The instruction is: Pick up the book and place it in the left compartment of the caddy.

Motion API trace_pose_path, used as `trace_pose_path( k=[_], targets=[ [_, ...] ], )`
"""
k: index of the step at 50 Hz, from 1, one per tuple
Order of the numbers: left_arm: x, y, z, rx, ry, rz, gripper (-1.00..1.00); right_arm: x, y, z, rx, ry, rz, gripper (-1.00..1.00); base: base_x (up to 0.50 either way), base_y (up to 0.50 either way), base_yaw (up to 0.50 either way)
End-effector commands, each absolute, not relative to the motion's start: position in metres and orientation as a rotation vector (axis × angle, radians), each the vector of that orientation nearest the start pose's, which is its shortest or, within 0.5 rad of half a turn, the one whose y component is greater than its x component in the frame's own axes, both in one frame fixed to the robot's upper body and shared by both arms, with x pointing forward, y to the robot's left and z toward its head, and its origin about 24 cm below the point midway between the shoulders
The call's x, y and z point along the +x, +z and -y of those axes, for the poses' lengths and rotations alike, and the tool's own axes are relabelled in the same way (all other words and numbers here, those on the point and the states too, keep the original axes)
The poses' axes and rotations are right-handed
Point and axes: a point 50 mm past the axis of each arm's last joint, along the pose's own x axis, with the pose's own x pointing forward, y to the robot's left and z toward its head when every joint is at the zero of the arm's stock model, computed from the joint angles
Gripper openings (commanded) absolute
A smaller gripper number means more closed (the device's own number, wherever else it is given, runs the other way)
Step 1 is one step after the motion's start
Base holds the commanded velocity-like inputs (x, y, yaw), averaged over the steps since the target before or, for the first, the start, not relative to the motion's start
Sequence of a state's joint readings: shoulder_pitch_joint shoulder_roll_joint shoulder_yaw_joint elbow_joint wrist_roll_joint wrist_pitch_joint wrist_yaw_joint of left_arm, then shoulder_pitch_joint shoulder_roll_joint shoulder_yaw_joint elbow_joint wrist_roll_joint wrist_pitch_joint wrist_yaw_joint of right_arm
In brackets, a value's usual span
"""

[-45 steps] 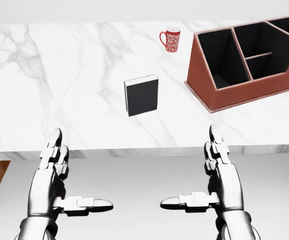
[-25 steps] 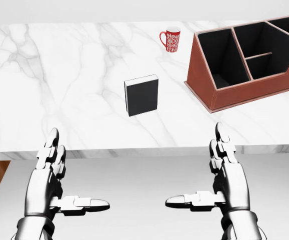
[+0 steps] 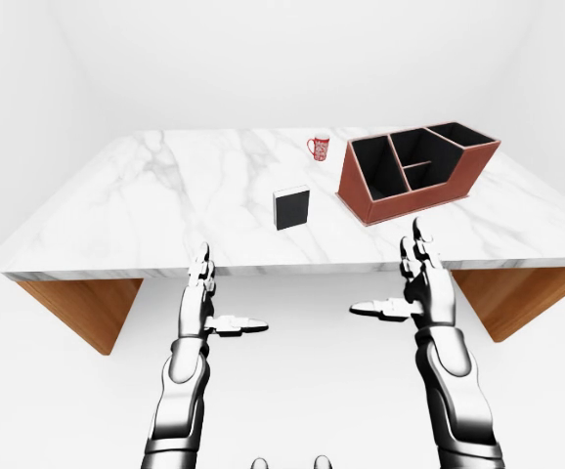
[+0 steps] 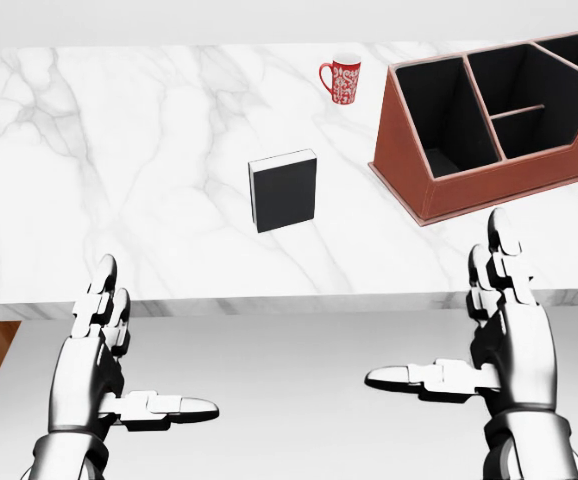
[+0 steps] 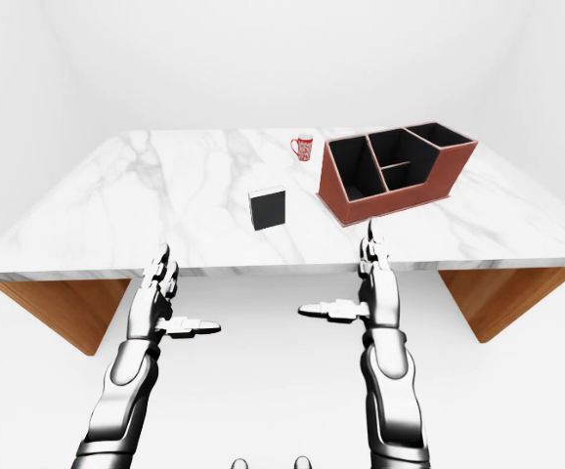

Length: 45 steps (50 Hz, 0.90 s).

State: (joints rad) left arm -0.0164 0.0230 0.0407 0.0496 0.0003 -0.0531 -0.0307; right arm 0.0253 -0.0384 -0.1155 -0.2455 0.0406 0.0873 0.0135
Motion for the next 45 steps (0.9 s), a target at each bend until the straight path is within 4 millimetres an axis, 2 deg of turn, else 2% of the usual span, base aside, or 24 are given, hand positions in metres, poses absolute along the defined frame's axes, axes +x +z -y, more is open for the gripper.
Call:
trace_pose_path(
  k=[1,2,4,9,12,14,21,26,31,42,45],
  targets=[
    [0.256,0.039,-0.161,0.028,0.006,0.025,1.0,0.238,0.11,0.195,-0.017,-0.137,0.242,1.0,0.0,0.0,0.0],
    [0.256,0.039,-0.161,0.028,0.006,0.025,1.0,0.238,0.11,0.195,-0.017,-0.137,0.243,1.0,0.0,0.0,0.0],
    [0.255,0.041,-0.16,0.032,0.006,0.03,1.0,0.233,0.123,0.209,-0.012,-0.173,0.299,1.0,0.0,0.0,0.0],
    [0.256,0.041,-0.162,0.029,0.014,0.039,1.0,0.23,0.132,0.218,-0.008,-0.193,0.34,1.0,0.0,0.0,0.0],
    [0.256,0.04,-0.162,0.027,0.014,0.038,1.0,0.229,0.132,0.219,-0.005,-0.192,0.341,1.0,0.0,0.0,0.0],
    [0.256,0.041,-0.161,0.032,0.014,0.042,1.0,0.224,0.143,0.225,0.008,-0.213,0.389,1.0,0.0,0.0,0.0],
    [0.255,0.041,-0.161,0.034,0.014,0.042,1.0,0.218,0.154,0.235,0.039,-0.248,0.449,1.0,0.0,0.0,0.0],
    [0.255,0.041,-0.161,0.033,0.013,0.049,1.0,0.218,0.157,0.24,0.044,-0.261,0.461,1.0,0.0,0.0,0.0],
    [0.254,0.043,-0.16,0.033,0.011,0.05,1.0,0.208,0.173,0.246,0.07,-0.279,0.541,1.0,0.0,0.0,0.0],
    [0.254,0.044,-0.159,0.033,-0.001,0.059,1.0,0.201,0.177,0.264,0.061,-0.337,0.56,1.0,0.0,0.0,0.0],
    [0.254,0.042,-0.159,0.035,-0.001,0.051,1.0,0.196,0.179,0.275,0.046,-0.373,0.564,1.0,0.0,0.0,0.0]
  ],
)
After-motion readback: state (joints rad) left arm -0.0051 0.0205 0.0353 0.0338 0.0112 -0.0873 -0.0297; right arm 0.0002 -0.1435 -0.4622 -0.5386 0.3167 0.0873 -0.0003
